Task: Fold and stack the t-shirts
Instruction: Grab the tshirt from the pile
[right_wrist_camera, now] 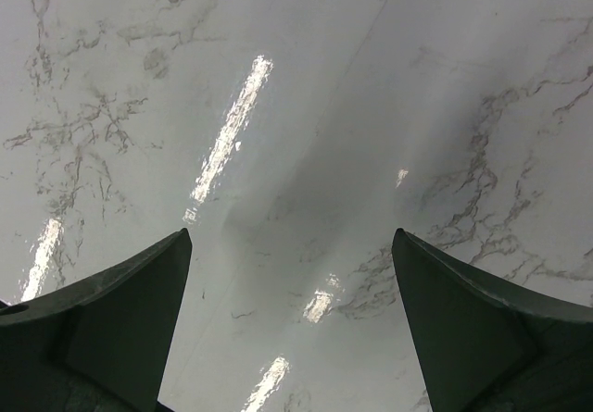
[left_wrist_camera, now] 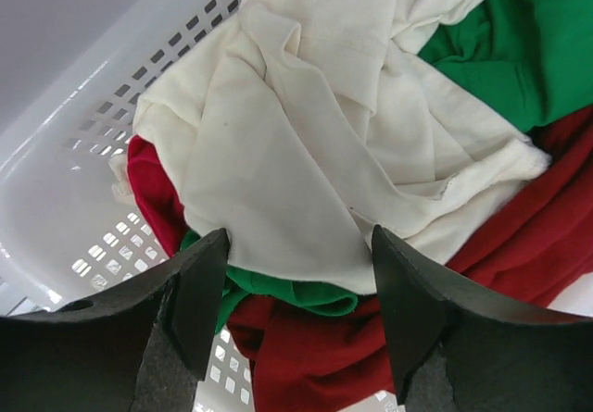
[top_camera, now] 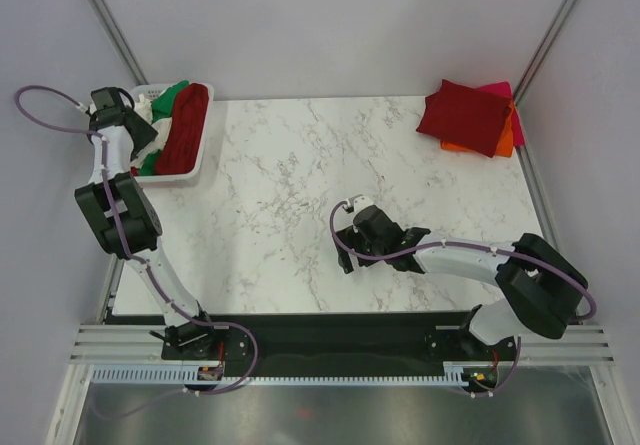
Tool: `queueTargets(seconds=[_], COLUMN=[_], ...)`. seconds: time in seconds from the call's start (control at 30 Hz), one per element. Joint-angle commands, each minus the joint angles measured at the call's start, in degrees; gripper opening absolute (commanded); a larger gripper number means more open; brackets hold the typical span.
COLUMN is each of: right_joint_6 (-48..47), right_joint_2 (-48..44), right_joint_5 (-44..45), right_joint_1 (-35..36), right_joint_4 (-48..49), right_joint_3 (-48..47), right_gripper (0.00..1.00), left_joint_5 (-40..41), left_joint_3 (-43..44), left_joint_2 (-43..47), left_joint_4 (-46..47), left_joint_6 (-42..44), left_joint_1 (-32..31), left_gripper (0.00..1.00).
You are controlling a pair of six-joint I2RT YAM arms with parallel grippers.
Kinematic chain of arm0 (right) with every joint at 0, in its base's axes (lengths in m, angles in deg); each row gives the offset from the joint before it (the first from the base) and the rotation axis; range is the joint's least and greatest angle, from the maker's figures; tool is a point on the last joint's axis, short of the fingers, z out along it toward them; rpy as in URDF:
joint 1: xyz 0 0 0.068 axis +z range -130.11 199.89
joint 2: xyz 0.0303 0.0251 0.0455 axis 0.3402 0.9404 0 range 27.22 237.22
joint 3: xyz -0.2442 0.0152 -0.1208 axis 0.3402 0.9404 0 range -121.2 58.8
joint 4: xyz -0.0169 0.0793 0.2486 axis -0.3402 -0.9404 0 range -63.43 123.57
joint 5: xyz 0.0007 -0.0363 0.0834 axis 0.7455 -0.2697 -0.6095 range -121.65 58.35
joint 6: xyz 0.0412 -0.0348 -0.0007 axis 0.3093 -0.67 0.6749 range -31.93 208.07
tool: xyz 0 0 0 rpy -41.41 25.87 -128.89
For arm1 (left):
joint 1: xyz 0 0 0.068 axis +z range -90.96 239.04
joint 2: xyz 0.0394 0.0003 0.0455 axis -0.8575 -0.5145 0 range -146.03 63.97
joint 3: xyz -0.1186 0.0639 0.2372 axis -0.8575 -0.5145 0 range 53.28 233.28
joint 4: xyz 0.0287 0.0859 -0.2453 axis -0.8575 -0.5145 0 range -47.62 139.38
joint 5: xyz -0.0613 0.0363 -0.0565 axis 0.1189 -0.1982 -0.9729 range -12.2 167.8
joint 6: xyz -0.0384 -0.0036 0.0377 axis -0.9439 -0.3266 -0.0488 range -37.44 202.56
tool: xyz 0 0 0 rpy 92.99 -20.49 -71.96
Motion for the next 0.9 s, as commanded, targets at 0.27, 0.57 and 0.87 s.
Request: queueTargets(seconds=[0.27,0.57,0.87], right_joint_6=[-0.69,-0.78,-0.43], right_joint_2=[2.32,3.64,1.62], right_joint_5=[1.31,0.87,2.01], right_joint_1=[0.10,0.10,0.10], right_joint_4=[0.57,0.48,-0.92], right_joint_3=[-2.33,-3.47,-4.44], right_gripper=[0.98,0.98,0.98], left_joint_5=[-2.41,3.03,14.30], left_joint_3=[2.71,14.00,48.06], left_joint_2=[-2.65,11.58,16.94], left_joint_4=[1.07,0.89,0.89], left_joint_6=[2.20,1.22,14.69], left_joint_1=[-0.04,-7.58,-35.54], left_gripper=[0.05,0.02,0.02])
